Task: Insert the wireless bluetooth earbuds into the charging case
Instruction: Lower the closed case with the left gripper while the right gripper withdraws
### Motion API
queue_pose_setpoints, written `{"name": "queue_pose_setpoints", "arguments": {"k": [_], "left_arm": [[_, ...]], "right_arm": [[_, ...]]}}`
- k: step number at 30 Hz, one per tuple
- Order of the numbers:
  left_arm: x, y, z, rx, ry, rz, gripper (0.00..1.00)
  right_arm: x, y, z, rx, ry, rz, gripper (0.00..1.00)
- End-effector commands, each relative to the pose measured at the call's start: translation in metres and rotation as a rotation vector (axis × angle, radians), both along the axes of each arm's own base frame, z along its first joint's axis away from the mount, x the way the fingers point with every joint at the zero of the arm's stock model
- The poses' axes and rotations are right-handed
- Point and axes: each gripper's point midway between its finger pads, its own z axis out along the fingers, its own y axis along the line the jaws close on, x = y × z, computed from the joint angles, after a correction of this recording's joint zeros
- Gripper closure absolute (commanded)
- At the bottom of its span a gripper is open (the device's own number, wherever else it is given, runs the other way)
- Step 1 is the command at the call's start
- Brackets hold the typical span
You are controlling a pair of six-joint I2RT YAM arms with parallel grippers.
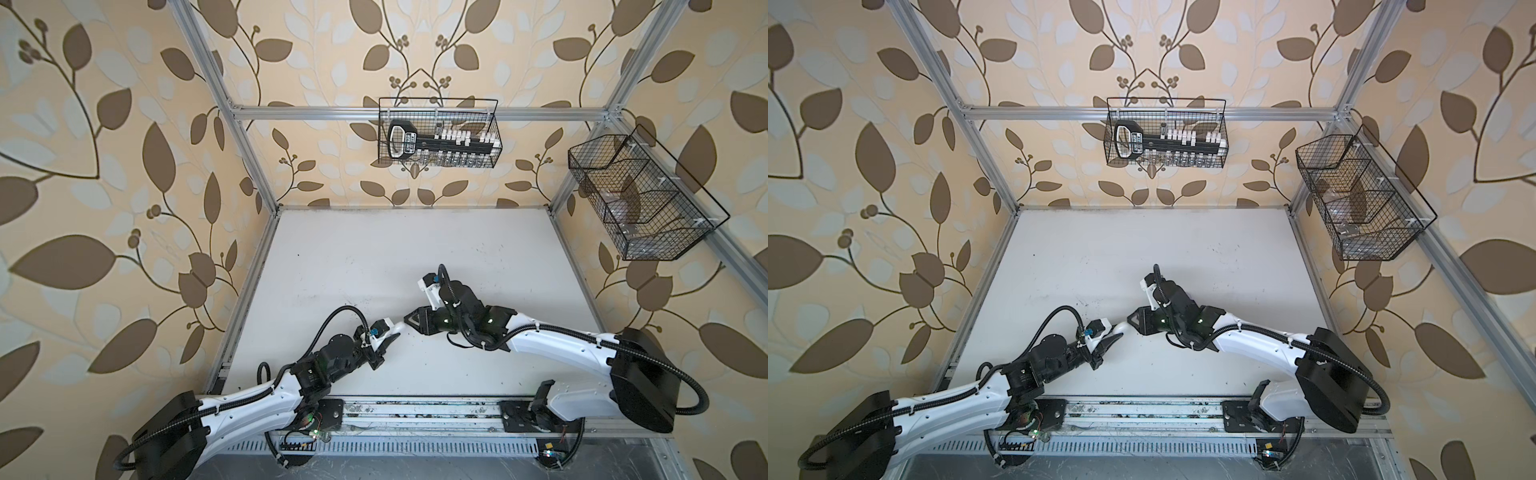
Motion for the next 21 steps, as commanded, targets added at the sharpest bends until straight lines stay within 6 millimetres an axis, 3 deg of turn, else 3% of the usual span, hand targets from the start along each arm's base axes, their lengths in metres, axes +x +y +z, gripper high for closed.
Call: {"name": "queue_pose_setpoints", "arguments": {"k": [1, 8, 13, 21], "left_arm": [[0.026, -0.003, 0.051, -0.128, -0.06, 0.11, 1.0], [0.034, -0.018, 0.058, -0.155, 0.031, 0.104, 1.0], [0.048, -0.034, 0.065, -0.206, 0.133, 0.133, 1.0], [0.07, -0.079, 0.044, -0.194, 0.317, 0.119, 1.0]], "right_arm": [[0.012, -0.044, -0.022, -0.157, -0.039, -0.138, 0.61], [0.022, -0.102, -0.017, -0.237, -0.177, -0.297, 0.6], [0.017, -0.128, -0.005, -0.271, -0.311, -0.361, 0.6], [-0.001, -0.161, 0.006, -0.258, -0.474, -0.459, 0.58]]}}
